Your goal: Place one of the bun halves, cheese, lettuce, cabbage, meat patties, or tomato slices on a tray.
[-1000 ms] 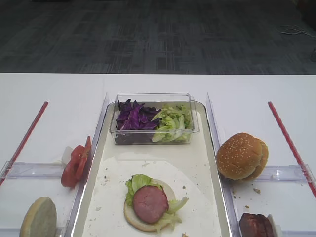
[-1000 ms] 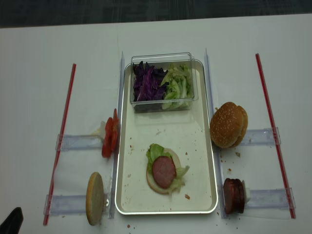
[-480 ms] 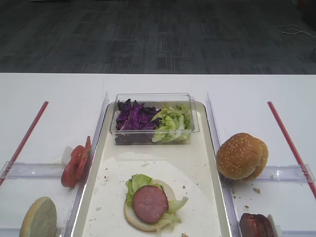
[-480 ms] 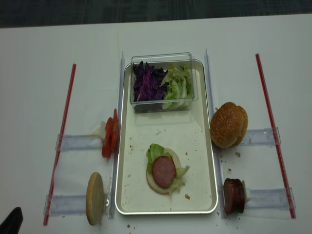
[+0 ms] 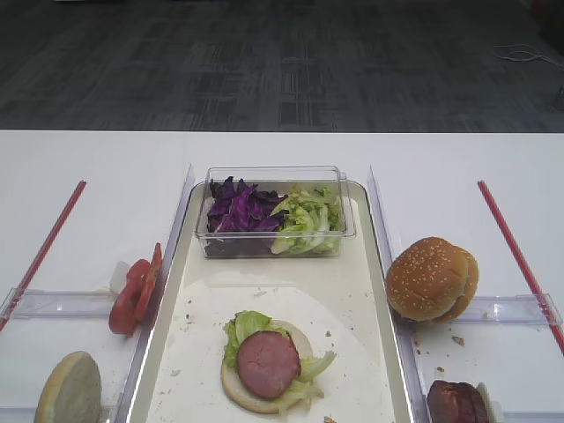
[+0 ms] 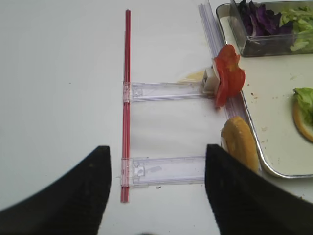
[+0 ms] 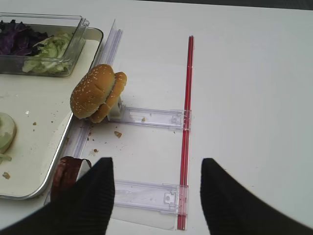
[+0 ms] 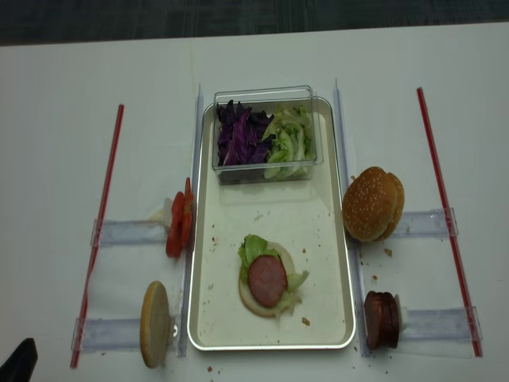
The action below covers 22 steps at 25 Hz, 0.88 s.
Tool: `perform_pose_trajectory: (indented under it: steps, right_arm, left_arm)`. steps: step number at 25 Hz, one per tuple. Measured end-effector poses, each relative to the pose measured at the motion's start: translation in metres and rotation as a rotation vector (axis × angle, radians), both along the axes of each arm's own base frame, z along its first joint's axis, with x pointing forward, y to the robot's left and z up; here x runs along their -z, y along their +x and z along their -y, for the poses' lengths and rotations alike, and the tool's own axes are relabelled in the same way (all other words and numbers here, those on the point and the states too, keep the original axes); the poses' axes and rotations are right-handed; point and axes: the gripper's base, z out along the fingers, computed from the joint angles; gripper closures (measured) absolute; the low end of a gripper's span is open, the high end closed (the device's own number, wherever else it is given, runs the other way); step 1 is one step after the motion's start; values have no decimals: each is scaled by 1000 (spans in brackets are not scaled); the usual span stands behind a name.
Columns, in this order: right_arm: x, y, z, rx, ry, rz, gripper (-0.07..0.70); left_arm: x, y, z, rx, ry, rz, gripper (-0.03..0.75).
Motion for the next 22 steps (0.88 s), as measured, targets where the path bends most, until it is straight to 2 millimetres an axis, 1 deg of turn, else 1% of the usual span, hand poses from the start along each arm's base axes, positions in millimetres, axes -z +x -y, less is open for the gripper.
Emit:
perform_pose_trajectory:
  steps: [22]
  right_arm:
    - [0,0,0,3,5,-1,226]
  left_arm:
    - [0,0,0,0,0,0,288]
